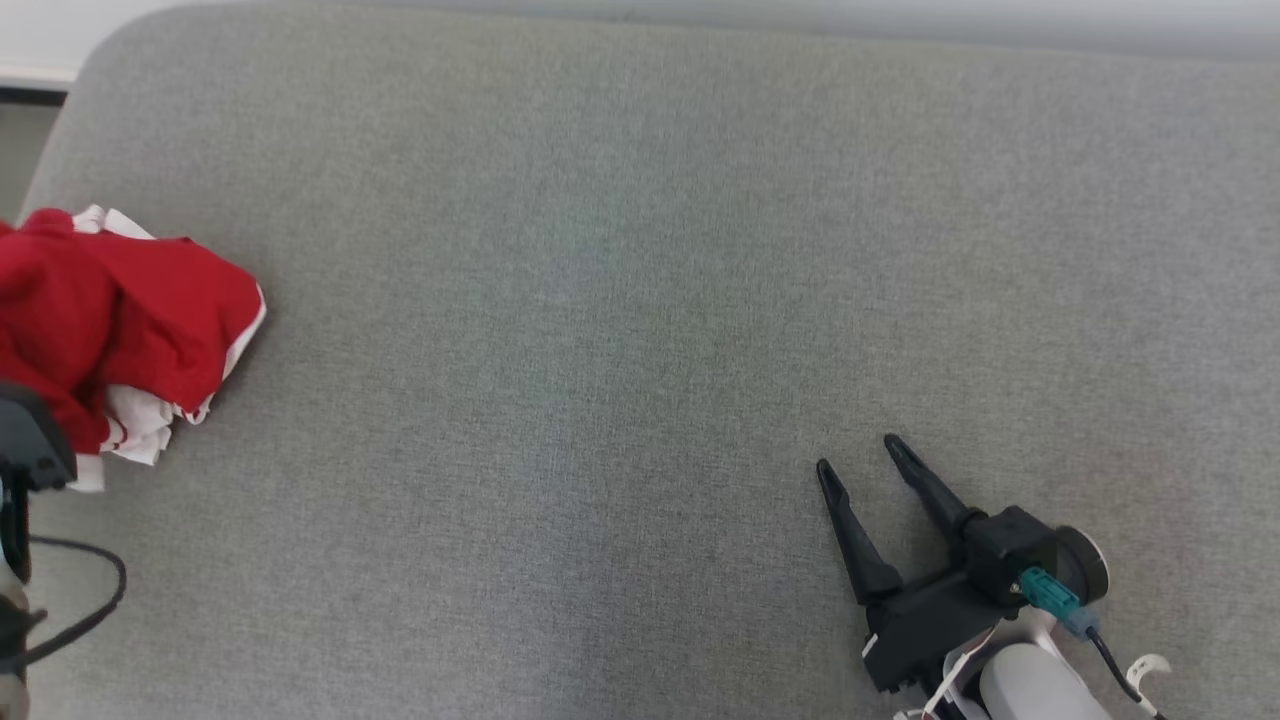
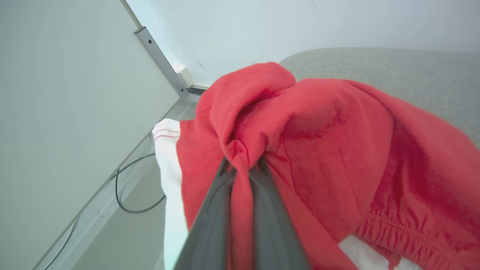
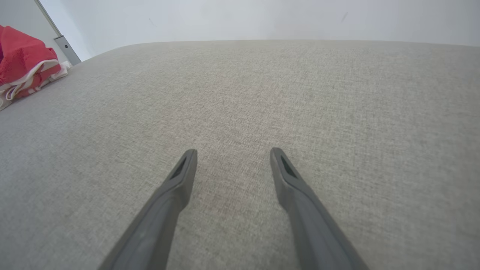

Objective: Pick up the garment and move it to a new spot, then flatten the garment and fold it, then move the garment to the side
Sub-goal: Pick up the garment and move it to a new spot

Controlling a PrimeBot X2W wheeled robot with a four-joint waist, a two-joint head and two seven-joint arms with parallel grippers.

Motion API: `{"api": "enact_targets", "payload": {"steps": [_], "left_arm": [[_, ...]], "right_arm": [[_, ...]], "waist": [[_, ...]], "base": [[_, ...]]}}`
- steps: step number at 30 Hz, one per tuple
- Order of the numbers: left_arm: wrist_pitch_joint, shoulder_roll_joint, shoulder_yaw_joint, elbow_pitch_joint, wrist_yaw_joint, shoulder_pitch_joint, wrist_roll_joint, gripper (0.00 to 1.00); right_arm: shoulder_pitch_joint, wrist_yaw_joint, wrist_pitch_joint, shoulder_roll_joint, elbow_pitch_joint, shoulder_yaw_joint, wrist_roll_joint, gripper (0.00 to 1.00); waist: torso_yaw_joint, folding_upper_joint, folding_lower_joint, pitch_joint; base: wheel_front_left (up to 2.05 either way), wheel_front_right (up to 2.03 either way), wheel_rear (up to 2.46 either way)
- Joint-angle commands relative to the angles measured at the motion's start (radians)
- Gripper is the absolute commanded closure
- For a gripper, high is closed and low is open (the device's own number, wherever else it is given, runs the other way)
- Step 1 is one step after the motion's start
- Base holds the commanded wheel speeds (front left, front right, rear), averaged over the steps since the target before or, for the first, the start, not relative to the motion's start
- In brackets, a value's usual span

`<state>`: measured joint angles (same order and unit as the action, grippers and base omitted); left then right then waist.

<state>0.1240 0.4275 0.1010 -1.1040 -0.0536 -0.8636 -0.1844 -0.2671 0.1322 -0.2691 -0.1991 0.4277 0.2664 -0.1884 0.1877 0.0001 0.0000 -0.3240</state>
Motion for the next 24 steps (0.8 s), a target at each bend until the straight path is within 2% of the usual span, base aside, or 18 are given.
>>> {"api": "enact_targets", "payload": {"steps": [1,7,14,20,24], "left_arm": [[0.018,0.009,-0.010,0.010,-0.009,-0.019,0.006,1.00],[0.055,0.008,-0.053,0.044,-0.033,-0.059,0.027,1.00],[0.082,-0.020,-0.114,0.101,-0.065,-0.105,0.033,1.00],[0.105,-0.087,-0.169,0.153,-0.078,-0.107,-0.009,1.00],[0.113,-0.152,-0.201,0.164,-0.077,-0.074,-0.052,1.00]], "right_arm": [[0.035,-0.003,0.008,0.011,0.025,0.001,-0.009,0.00],[0.037,-0.003,0.005,0.044,0.031,0.003,-0.015,0.00],[0.058,-0.003,0.005,0.076,0.044,-0.013,-0.019,0.00],[0.084,-0.003,0.005,0.098,0.054,-0.038,-0.017,0.00],[0.088,-0.003,0.005,0.108,0.051,-0.054,-0.026,0.00]], "waist": [[-0.004,-0.0001,0.0000,0.035],[-0.022,-0.0001,0.0000,0.097],[-0.067,-0.0001,0.0000,0.160],[-0.131,-0.0001,0.0000,0.200],[-0.179,-0.0001,0.0000,0.211]], "base": [[0.00,0.00,0.00],[0.00,0.00,0.00],[0.00,0.00,0.00],[0.00,0.00,0.00],[0.00,0.00,0.00]]}}
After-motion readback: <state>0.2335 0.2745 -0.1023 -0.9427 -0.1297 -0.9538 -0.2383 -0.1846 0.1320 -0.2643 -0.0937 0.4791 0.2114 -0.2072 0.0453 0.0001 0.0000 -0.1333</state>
